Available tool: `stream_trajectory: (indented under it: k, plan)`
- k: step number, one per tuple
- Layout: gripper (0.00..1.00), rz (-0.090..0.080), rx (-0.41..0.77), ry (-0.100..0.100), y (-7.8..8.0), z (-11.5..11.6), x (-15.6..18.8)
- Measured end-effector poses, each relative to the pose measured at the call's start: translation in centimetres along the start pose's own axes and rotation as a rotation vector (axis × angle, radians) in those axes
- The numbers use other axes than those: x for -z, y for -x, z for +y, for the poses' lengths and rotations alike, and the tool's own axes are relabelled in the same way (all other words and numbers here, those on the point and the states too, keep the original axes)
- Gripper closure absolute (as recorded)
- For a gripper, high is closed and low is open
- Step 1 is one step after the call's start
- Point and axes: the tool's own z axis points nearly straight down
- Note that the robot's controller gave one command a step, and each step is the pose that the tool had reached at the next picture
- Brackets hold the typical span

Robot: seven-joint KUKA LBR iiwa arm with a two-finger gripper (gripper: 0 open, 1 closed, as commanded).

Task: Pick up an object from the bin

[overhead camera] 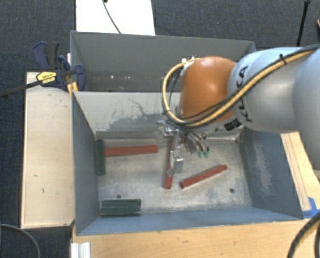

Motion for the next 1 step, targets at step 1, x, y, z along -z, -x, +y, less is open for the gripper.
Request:
stream_trajectory:
  k: [1]
  plan:
    - [0.0, 0.012, -0.014, 0.002, -1.29, -4.5, -5.77]
